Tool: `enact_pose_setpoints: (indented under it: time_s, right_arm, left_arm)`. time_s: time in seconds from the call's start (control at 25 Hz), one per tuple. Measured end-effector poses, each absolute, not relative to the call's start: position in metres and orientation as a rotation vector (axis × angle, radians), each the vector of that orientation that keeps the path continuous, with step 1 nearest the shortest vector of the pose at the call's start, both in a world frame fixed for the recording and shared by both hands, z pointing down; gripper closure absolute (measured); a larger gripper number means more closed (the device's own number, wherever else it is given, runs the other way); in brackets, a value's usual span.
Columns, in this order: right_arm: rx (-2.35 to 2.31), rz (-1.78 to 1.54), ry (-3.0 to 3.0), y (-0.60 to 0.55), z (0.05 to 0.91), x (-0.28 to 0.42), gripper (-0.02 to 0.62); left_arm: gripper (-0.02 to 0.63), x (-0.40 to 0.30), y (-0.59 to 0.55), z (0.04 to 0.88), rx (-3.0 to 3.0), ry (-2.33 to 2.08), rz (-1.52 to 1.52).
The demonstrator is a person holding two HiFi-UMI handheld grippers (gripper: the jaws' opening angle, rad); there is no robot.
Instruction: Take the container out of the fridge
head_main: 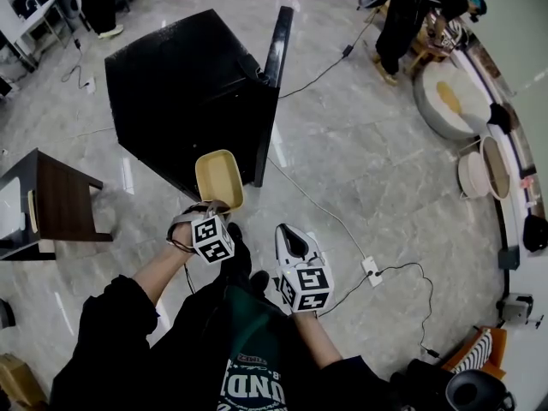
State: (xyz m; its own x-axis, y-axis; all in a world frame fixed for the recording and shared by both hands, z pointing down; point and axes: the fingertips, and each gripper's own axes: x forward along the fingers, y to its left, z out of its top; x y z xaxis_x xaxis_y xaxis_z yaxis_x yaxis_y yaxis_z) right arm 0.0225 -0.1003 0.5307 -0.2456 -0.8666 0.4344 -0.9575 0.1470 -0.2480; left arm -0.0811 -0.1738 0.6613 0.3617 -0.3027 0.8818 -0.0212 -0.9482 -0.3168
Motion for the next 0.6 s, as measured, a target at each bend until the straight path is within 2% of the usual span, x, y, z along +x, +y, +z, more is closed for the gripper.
enact_pose_setpoints:
  time_s: [0.6]
  right_arm:
    - [1.817,0.699,-2.256,-0.087,0.52,0.017,0.56]
  left_arm:
    - [0.589,-0.089,-0.138,0.622,-2.394,0.3,-1.611]
